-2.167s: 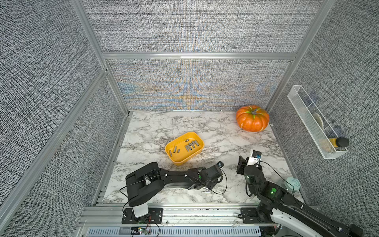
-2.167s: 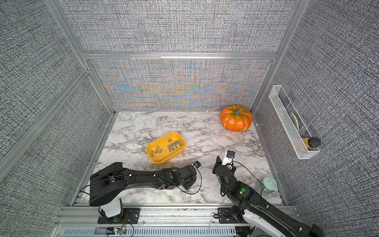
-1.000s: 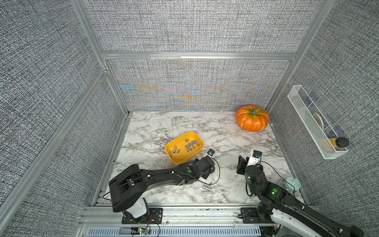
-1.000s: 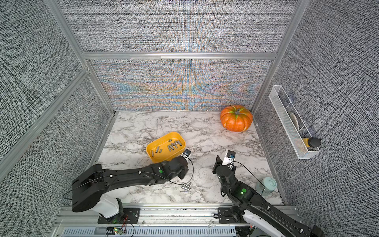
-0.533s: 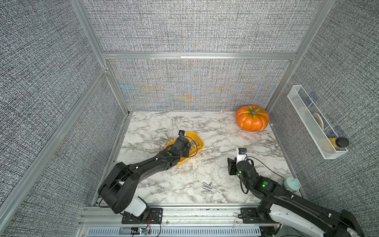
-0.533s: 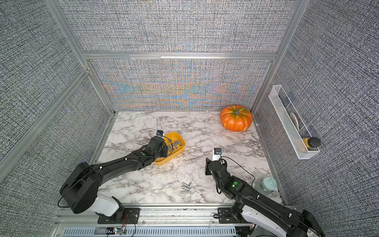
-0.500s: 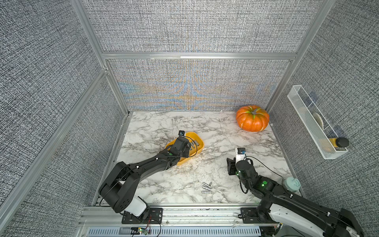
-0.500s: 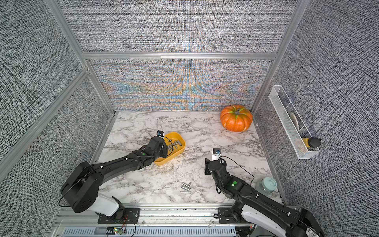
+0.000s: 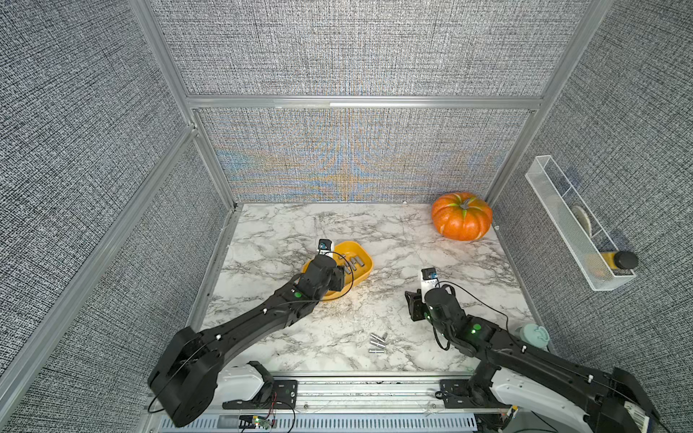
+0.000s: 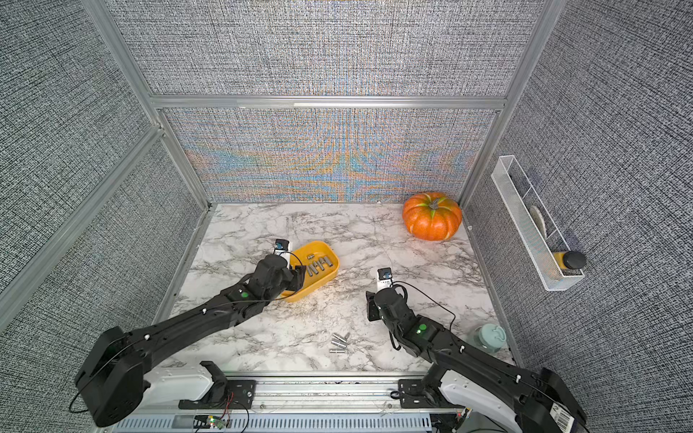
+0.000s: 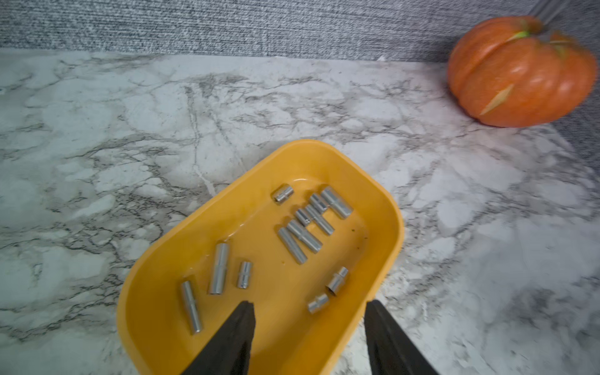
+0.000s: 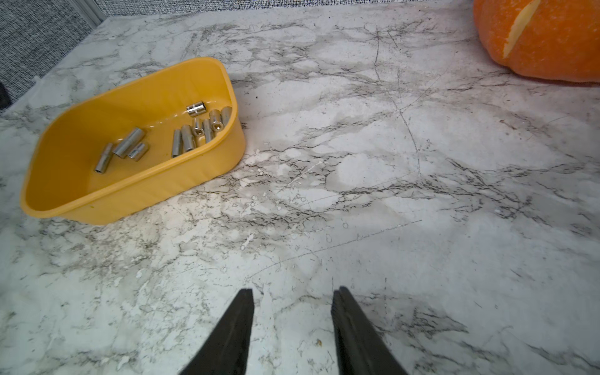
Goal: Put the socket on the desktop into the storage box
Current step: Pick up the socket head from the center of the board.
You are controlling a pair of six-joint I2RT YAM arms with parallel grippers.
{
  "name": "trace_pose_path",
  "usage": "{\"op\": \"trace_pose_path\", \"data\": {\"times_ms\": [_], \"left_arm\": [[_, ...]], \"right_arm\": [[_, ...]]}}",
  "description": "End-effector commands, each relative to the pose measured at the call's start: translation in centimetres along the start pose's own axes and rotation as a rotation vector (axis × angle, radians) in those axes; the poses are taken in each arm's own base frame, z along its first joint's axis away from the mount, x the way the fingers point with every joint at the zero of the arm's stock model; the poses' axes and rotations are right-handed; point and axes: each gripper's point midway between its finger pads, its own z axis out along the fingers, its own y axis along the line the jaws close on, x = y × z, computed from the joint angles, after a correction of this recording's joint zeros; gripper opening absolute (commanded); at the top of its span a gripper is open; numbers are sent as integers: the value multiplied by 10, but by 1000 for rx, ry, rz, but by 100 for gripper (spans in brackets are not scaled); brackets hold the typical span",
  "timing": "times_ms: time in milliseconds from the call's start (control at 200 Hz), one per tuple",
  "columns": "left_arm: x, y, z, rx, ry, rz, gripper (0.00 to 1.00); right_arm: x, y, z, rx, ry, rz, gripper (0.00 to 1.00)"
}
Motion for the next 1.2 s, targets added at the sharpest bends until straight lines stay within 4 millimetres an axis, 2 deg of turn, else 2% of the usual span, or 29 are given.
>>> {"op": "trace_pose_path", "data": {"times_ms": [0,95,220,285,510,626,771,951,1196], "left_arm": [[17,-22,-19,92,-12,37,60],[43,-33,-31,160,5,90,60],[76,-27,-37,203,10,98,60],[85,-25,-40,232,-4,88,61],[82,-33,-49,293,-14,41,61],[82,-30,-48,270,-1,37,61],[85,-29,-45,260,16,35,61],[88,-27,-40,236,36,43,61],[90,-25,-36,215,44,47,61]], "right_arm": [[14,18,-7,-85,124,110,45],[30,34,-13,-143,218,215,45],[63,50,-15,-159,336,340,44],[78,57,-15,-146,381,411,43],[106,76,-12,-66,461,457,39],[109,88,-11,-46,462,447,38],[120,83,-6,23,483,422,38],[124,77,-1,77,480,411,38],[130,79,5,94,495,391,37]]}}
